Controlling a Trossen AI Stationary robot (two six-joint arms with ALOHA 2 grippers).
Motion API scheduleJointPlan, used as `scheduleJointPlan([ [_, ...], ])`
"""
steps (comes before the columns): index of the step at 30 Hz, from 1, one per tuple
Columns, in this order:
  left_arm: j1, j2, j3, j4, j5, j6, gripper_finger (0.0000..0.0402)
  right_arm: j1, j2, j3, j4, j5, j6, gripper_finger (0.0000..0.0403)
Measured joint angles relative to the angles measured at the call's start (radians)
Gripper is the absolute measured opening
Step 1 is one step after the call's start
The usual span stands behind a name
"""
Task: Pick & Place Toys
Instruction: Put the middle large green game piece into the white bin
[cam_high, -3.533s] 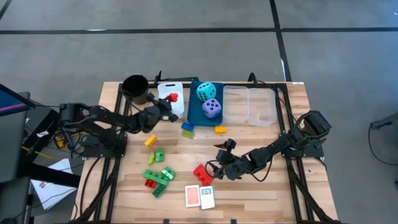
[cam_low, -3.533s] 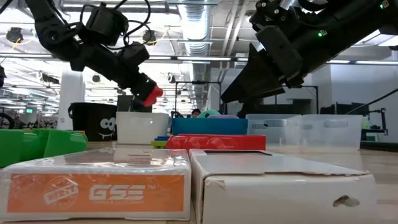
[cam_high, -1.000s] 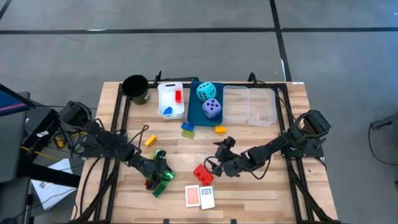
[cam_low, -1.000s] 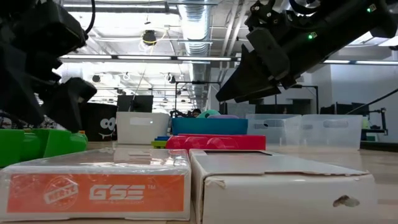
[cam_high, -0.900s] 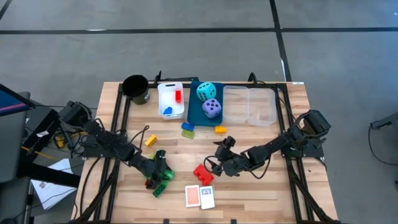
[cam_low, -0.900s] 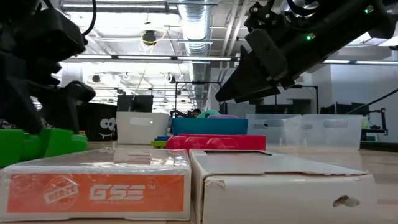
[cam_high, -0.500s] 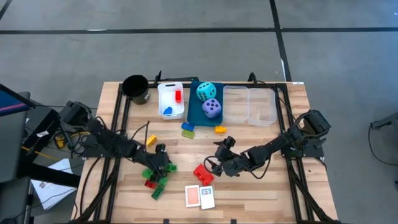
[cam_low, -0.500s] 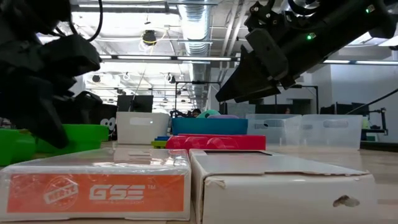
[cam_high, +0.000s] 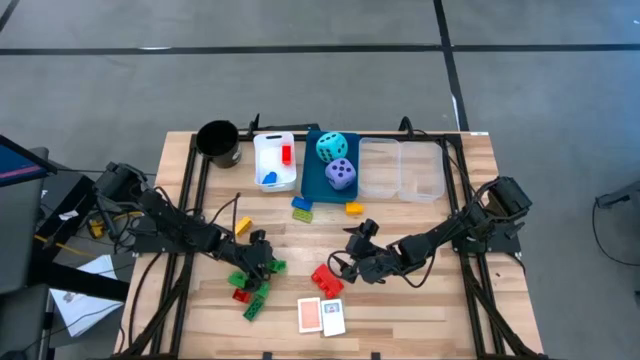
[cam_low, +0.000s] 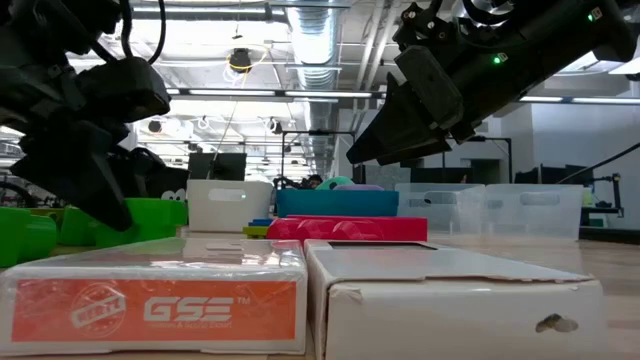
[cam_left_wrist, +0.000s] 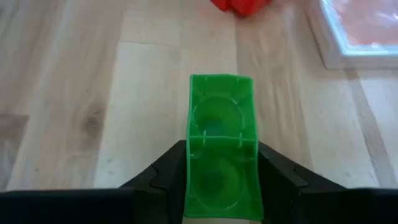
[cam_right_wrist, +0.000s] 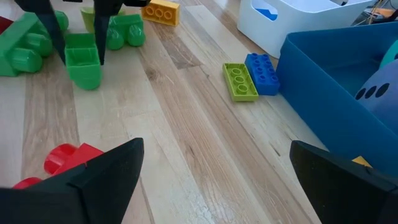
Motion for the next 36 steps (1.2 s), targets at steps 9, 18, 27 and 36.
scheduleJointPlan([
  [9, 0.0, 0.0, 0.0, 0.056, -0.165, 0.013, 0.0129, 0.001, 0.0, 0.0, 0.0, 0.0, 0.001, 0.0397],
  [18, 0.037, -0.001, 0.0, 0.235, -0.608, 0.297, 0.0129, 0.001, 0.0, 0.0, 0.0, 0.0, 0.016, 0.0397],
  [27, 0.264, -0.001, 0.0, 0.463, -0.672, 0.516, 0.0129, 0.001, 0.0, 0.0, 0.0, 0.0, 0.016, 0.0397],
  [36, 0.588, -0.001, 0.0, 0.518, -0.538, 0.495, 0.0129, 0.002, 0.0, 0.0, 0.0, -0.015, 0.016, 0.0397],
])
